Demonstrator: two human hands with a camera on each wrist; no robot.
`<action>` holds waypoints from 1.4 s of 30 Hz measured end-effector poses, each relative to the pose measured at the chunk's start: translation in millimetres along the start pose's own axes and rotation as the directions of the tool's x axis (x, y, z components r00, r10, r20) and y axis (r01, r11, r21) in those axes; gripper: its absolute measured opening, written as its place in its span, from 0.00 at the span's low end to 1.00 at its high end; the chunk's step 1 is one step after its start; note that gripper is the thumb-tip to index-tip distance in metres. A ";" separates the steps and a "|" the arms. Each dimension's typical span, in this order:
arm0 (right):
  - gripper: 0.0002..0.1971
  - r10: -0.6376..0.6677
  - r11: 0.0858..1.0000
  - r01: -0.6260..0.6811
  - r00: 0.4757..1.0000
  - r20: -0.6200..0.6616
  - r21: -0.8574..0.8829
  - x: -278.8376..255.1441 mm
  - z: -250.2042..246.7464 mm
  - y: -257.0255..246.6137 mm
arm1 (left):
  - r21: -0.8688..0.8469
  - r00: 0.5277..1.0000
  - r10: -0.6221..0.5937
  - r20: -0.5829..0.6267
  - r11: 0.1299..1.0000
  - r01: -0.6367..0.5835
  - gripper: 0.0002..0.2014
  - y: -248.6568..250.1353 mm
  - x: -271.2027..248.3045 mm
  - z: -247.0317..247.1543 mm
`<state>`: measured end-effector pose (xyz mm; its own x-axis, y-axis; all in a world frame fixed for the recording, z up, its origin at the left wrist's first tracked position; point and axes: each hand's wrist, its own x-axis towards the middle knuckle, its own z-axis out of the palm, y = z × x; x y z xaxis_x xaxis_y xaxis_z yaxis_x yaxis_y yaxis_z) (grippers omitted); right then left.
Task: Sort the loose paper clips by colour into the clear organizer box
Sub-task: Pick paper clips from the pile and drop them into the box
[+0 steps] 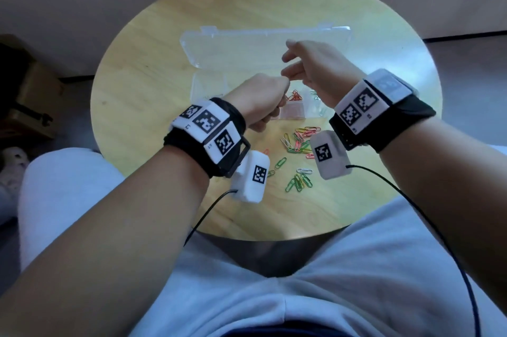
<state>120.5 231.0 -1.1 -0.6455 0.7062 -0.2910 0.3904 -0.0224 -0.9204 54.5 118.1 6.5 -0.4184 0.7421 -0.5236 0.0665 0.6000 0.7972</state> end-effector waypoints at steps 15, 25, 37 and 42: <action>0.10 -0.139 0.890 0.273 0.925 -0.353 0.364 -58.0 -47.6 56.6 | -0.023 0.993 0.050 -0.111 0.998 -0.053 0.17 32.5 49.3 18.9; 0.09 -0.130 0.946 0.118 0.991 -0.018 -0.302 -56.0 -48.9 70.4 | 0.298 0.883 0.445 -0.150 0.872 -0.389 0.07 -9.4 -18.1 -3.5; 0.06 0.074 0.723 -0.035 0.997 0.028 -0.690 -46.2 -34.5 86.8 | 0.568 0.936 0.352 0.017 0.767 -0.299 0.06 -55.7 -6.2 15.5; 0.06 0.088 0.668 -0.055 0.996 0.005 -0.742 -45.6 -27.2 86.3 | 0.703 0.913 0.388 0.127 0.614 -0.358 0.11 -41.8 13.7 33.7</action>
<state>201.4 216.1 -60.1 -0.6119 0.6979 -0.3721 0.7836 0.4712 -0.4049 76.5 113.3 -44.1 -0.2412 0.9481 -0.2072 0.8279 0.3124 0.4659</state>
